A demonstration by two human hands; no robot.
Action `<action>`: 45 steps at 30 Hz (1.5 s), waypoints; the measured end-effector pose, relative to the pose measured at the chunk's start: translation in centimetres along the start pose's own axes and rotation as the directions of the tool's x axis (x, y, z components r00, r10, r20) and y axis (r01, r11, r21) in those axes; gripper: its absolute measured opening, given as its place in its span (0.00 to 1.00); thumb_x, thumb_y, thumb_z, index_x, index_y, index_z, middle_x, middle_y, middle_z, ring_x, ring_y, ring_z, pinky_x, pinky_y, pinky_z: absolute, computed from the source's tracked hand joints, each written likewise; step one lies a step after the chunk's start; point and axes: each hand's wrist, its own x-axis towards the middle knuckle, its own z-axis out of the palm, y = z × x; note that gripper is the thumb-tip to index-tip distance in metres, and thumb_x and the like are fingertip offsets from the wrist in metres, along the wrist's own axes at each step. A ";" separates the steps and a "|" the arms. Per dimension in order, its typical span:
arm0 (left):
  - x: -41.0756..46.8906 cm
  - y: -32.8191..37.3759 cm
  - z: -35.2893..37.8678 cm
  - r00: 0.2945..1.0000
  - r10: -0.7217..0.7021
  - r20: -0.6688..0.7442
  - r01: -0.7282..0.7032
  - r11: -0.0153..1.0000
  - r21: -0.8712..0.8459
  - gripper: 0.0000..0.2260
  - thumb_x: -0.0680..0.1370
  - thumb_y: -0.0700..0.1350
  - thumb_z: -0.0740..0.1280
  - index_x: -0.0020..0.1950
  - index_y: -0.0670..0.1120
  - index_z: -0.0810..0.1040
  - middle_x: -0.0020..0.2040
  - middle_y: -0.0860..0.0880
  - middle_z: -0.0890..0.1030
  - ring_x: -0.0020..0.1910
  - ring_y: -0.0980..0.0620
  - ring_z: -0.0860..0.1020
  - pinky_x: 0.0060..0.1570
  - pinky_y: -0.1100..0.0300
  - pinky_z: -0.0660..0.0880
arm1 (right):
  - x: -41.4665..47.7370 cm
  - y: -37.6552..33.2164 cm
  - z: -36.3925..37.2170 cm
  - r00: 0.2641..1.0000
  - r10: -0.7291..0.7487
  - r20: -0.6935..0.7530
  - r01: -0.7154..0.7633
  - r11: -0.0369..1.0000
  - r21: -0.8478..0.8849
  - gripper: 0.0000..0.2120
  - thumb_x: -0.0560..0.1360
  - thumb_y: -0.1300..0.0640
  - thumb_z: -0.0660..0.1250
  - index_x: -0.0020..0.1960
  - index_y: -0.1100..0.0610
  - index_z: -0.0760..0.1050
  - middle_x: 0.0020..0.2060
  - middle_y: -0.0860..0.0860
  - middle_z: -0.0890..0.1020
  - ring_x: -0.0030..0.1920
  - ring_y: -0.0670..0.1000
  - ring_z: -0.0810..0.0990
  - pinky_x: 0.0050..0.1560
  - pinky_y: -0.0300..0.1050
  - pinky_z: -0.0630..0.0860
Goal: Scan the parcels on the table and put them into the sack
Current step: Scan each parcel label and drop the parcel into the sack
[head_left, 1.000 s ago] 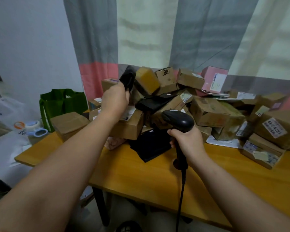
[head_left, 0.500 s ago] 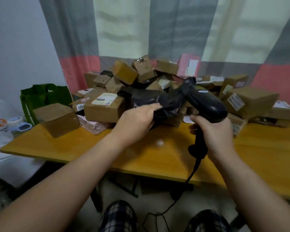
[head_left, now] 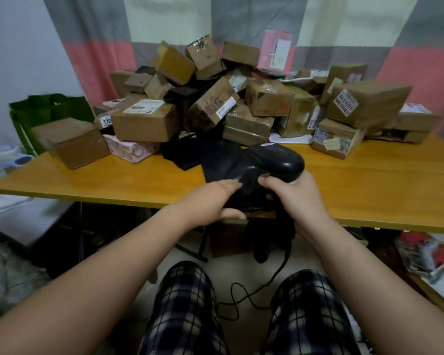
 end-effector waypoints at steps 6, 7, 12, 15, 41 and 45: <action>-2.5 -1.9 0.2 0.990 -0.057 -0.126 0.068 0.994 0.086 0.16 0.78 0.44 0.66 0.66 0.47 0.76 0.64 0.48 0.78 0.63 0.48 0.74 0.60 0.56 0.70 | -1.5 2.1 1.2 0.998 -0.017 0.053 0.028 0.976 -0.214 0.23 0.70 0.51 0.75 0.64 0.51 0.75 0.55 0.44 0.81 0.55 0.44 0.77 0.49 0.35 0.70; -2.9 -2.0 0.1 0.985 -0.053 -0.164 0.068 0.994 0.091 0.13 0.79 0.43 0.65 0.63 0.46 0.79 0.61 0.47 0.80 0.60 0.46 0.76 0.57 0.55 0.72 | -1.6 2.3 1.1 0.999 -0.027 0.043 0.036 0.973 -0.229 0.23 0.70 0.51 0.75 0.64 0.51 0.75 0.54 0.44 0.80 0.55 0.44 0.76 0.48 0.33 0.70; -4.0 -2.9 -1.5 0.867 -0.234 -0.440 0.167 0.968 -0.187 0.07 0.80 0.42 0.63 0.55 0.44 0.79 0.50 0.45 0.82 0.51 0.44 0.77 0.47 0.55 0.71 | -0.5 3.1 -0.3 0.998 -0.057 -0.032 0.043 0.939 -0.341 0.18 0.70 0.46 0.74 0.58 0.46 0.74 0.47 0.42 0.79 0.53 0.47 0.77 0.43 0.35 0.70; -3.3 -3.7 -4.9 0.730 -0.407 -0.549 0.165 0.885 -0.436 0.06 0.80 0.42 0.63 0.54 0.43 0.78 0.44 0.46 0.81 0.45 0.45 0.79 0.44 0.54 0.72 | 1.0 2.7 -1.3 0.997 -0.032 -0.067 0.001 0.908 -0.419 0.21 0.69 0.47 0.74 0.60 0.51 0.76 0.48 0.47 0.80 0.56 0.53 0.79 0.46 0.43 0.71; -2.9 -3.4 -12.4 0.707 -0.429 -0.562 -0.078 0.742 -0.665 0.22 0.72 0.43 0.75 0.62 0.44 0.69 0.50 0.53 0.78 0.45 0.64 0.78 0.46 0.68 0.75 | 3.6 -2.7 5.7 0.958 -0.099 0.270 0.059 0.986 0.153 0.14 0.68 0.63 0.75 0.50 0.49 0.81 0.46 0.48 0.86 0.49 0.47 0.83 0.50 0.43 0.78; -3.4 -5.8 -9.9 0.696 -0.445 -0.563 0.123 0.847 -0.518 0.27 0.70 0.44 0.77 0.65 0.45 0.69 0.54 0.49 0.78 0.55 0.50 0.76 0.53 0.58 0.73 | 3.6 -2.7 6.5 0.959 -0.137 0.249 0.120 0.989 0.082 0.19 0.68 0.64 0.75 0.56 0.51 0.79 0.49 0.45 0.84 0.49 0.38 0.81 0.42 0.27 0.74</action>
